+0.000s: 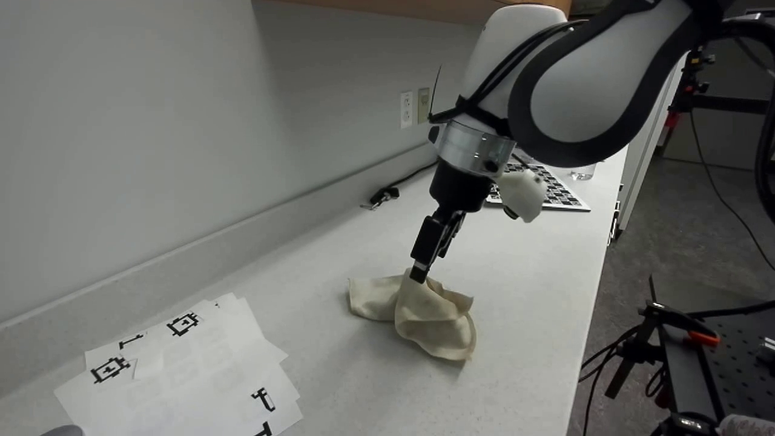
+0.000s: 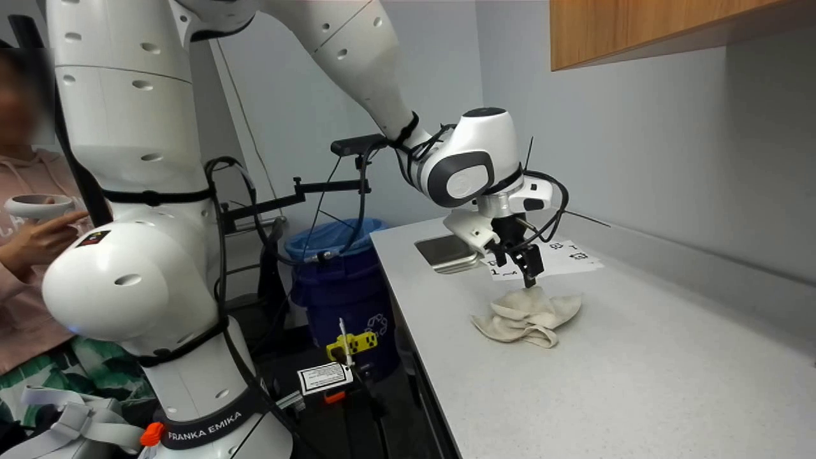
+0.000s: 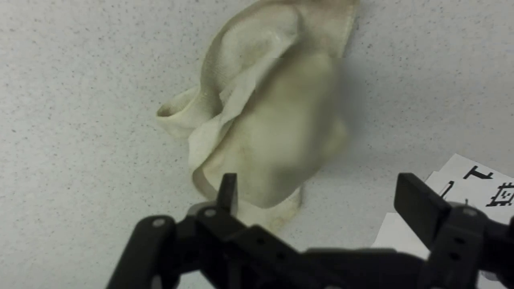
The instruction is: Use the towel to wipe the counter
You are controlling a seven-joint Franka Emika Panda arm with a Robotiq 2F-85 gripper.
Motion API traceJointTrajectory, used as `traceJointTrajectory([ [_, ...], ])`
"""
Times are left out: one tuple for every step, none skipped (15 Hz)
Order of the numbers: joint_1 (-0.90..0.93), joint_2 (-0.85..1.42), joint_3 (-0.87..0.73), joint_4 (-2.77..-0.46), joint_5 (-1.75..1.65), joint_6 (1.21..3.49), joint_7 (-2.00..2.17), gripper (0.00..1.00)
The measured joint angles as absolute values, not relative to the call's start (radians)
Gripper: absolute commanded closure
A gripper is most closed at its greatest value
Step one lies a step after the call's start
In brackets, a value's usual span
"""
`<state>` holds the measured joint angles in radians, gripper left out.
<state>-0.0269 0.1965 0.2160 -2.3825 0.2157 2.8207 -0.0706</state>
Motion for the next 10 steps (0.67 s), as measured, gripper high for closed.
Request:
traceJointTrajectory([
  [-0.026,0.18,0.217,-2.384,0.225,2.8,-0.078,0.0],
  [-0.025,0.161,0.216,-2.386,0.226,2.778,-0.079,0.0],
  [-0.023,0.142,0.214,-2.389,0.226,2.755,-0.079,0.0],
  [-0.02,0.122,0.211,-2.391,0.226,2.732,-0.079,0.0],
  [-0.015,0.102,0.206,-2.394,0.223,2.706,-0.079,0.0],
  [-0.009,0.079,0.2,-2.397,0.22,2.677,-0.079,0.0],
  [-0.004,0.055,0.195,-2.401,0.219,2.643,-0.079,0.0],
  [0.001,0.03,0.192,-2.405,0.219,2.607,-0.079,0.0],
  [0.006,0.005,0.187,-2.409,0.219,2.57,-0.079,0.0],
  [0.012,-0.022,0.182,-2.413,0.219,2.533,-0.079,0.0],
])
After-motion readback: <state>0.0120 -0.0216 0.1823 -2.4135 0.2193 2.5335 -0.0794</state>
